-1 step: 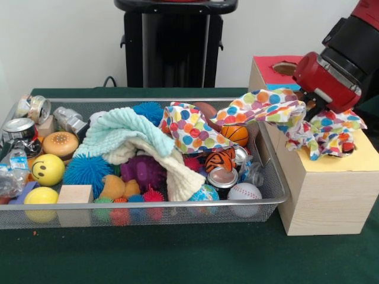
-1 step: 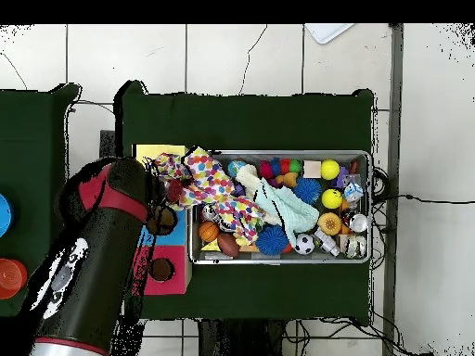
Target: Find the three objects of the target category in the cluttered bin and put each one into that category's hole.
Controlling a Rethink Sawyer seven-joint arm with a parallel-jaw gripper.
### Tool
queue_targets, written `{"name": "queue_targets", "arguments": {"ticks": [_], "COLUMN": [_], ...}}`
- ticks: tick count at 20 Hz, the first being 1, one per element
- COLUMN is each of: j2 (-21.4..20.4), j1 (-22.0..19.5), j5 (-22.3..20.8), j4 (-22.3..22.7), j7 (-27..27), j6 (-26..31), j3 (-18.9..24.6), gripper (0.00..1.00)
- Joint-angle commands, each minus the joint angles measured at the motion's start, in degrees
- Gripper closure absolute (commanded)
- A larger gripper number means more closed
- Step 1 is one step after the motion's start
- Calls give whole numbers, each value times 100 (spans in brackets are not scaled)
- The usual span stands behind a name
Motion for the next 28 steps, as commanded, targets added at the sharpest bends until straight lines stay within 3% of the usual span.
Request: {"name": "queue_targets", "arguments": {"ticks": [1, 14, 22, 28], "j2": [656, 750, 821, 806], "j1": [-99, -177, -195, -399], "j5": [295, 661, 944, 1233], "j4": [-420, -898, -974, -459], "j7": [1034, 1208, 1279, 1353], "j6": [759, 1117, 948, -210], "j3": [446, 645, 652, 1023], "gripper": [100, 100, 100, 100]}}
